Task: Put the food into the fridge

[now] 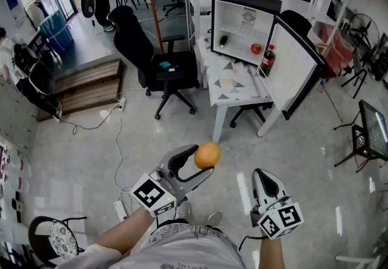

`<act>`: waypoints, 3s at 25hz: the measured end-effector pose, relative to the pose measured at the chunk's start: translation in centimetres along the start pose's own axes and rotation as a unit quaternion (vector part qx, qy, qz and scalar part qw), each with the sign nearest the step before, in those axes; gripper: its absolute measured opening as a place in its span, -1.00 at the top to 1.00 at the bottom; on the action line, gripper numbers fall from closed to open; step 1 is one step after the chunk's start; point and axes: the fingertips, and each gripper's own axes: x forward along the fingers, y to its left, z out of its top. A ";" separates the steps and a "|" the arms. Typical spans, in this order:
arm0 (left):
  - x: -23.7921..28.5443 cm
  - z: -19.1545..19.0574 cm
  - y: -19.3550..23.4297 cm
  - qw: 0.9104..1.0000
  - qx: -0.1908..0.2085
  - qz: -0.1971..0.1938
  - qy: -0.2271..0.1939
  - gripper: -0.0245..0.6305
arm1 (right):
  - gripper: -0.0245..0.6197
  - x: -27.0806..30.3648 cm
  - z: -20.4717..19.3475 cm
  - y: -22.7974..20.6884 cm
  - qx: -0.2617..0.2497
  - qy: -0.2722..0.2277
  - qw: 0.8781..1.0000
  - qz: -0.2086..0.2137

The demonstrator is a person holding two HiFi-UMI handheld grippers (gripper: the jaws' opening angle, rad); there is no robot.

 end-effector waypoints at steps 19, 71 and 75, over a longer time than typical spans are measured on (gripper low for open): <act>3.8 -1.1 -2.3 1.000 0.011 0.026 0.009 0.06 | 0.96 -1.4 0.5 -4.6 -0.008 -0.011 1.000 0.013; 22.2 -5.9 30.4 0.999 -0.042 0.015 0.021 0.07 | 0.96 32.4 3.0 -20.9 0.001 0.029 0.999 -0.022; 23.9 -5.4 33.8 0.999 -0.044 0.004 0.024 0.07 | 0.96 35.7 4.3 -22.2 0.003 0.026 0.999 -0.032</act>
